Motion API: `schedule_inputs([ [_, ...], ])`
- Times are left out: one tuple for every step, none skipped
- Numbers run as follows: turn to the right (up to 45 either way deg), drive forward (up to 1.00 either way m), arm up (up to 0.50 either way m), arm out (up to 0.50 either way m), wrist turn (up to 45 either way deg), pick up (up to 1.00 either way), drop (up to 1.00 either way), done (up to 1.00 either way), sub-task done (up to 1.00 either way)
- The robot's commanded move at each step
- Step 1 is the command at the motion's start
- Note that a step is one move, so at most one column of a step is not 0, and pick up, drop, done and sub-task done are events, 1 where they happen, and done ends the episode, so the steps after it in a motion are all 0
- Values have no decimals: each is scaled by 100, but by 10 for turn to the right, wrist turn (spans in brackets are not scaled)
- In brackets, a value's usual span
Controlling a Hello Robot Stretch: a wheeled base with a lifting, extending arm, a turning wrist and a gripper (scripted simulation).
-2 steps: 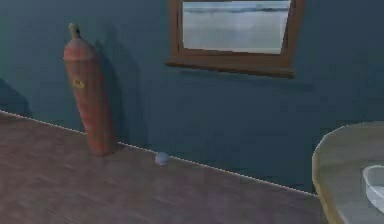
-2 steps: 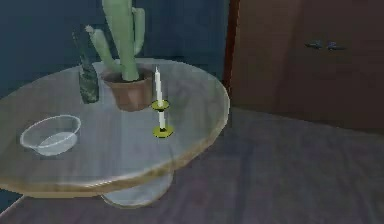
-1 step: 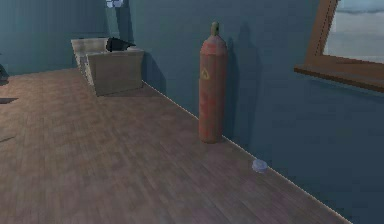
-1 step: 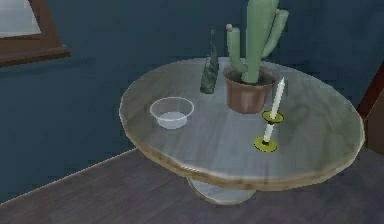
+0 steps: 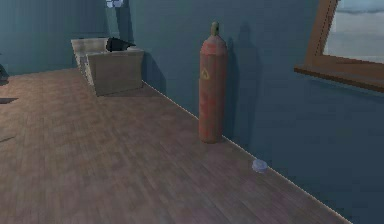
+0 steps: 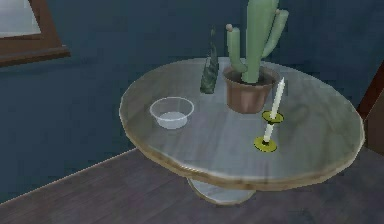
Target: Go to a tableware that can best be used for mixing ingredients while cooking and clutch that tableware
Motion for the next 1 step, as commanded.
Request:
schedule_inputs([
  [0, 0, 38, 0, 0, 0, 0, 0, 0],
])
